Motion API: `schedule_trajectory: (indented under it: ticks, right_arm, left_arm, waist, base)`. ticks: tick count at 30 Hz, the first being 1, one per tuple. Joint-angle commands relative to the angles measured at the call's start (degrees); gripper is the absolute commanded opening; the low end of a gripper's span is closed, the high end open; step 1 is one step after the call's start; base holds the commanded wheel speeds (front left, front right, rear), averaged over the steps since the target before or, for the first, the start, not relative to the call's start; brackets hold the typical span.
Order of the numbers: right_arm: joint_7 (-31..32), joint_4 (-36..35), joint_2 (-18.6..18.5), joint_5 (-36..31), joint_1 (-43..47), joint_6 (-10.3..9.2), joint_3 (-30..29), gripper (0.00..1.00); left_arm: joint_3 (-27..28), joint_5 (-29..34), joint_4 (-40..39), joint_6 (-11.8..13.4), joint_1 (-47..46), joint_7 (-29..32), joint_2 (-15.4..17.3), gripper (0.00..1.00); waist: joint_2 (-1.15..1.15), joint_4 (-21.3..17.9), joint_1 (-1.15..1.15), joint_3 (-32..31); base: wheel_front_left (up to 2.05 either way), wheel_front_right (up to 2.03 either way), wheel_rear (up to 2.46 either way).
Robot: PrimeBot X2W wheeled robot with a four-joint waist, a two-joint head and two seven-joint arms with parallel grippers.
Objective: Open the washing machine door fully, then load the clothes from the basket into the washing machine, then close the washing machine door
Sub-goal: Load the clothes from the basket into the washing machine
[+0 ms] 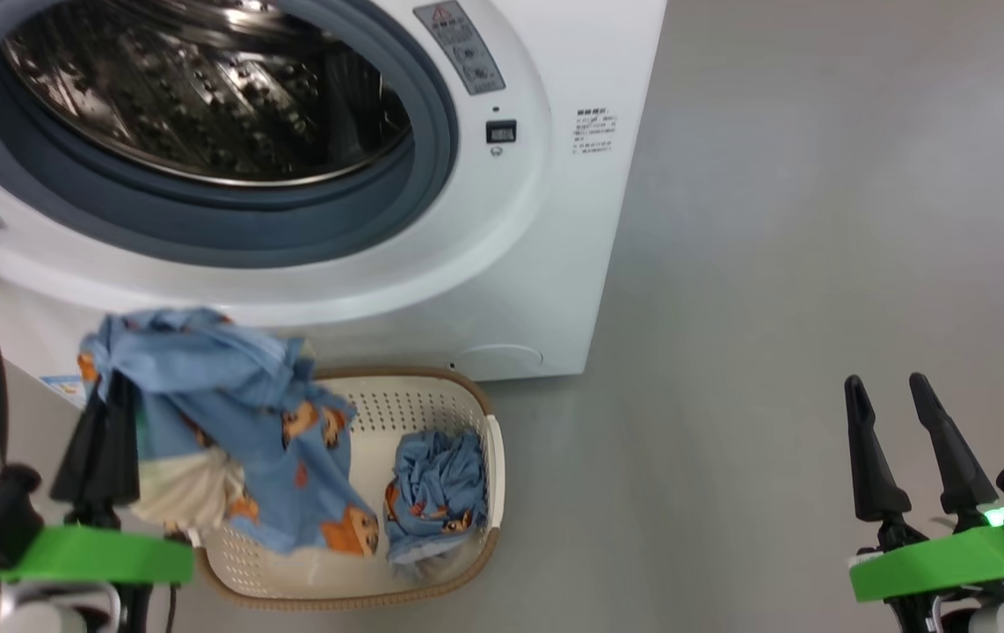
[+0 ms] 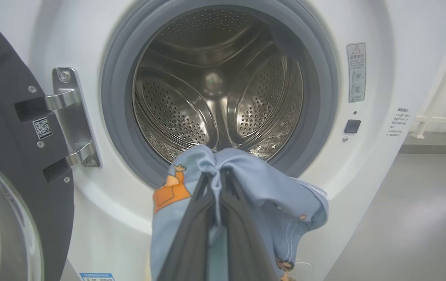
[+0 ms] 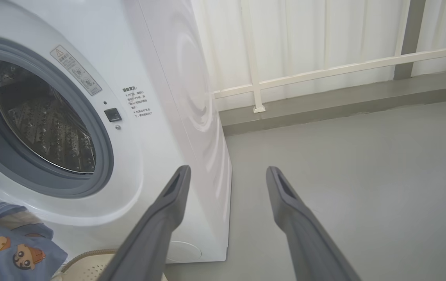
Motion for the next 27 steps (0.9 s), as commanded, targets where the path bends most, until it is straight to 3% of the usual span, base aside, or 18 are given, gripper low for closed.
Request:
schedule_trajectory:
  ticks: [1,13,27]
  right_arm:
    - [-0.4,-1.6,-0.6,0.2,-1.9,0.32,1.4,1.0]
    - [-0.4,-1.8,0.2,0.0,-7.2,0.32,3.0,1.0]
    - [-0.4,-2.1,1.2,-0.1,-11.3,0.32,3.9,1.0]
  left_arm:
    - [2.4,-0.2,-1.2,0.5,-3.0,-0.3,1.7,0.0]
    - [2.6,-0.1,7.3,0.4,-22.3,-0.4,4.3,0.0]
    - [-0.5,1.4,28.7,-1.1,-44.1,-0.4,5.4,0.0]
  waist:
    - [0.0,-0.7,0.0,2.7]
    - [0.0,-2.5,0.0,10.3]
    - [0.0,-5.1,0.0,16.7]
  base:
    - [0.0,0.0,0.0]
    - [0.0,0.0,0.0]
    - [0.0,0.0,0.0]
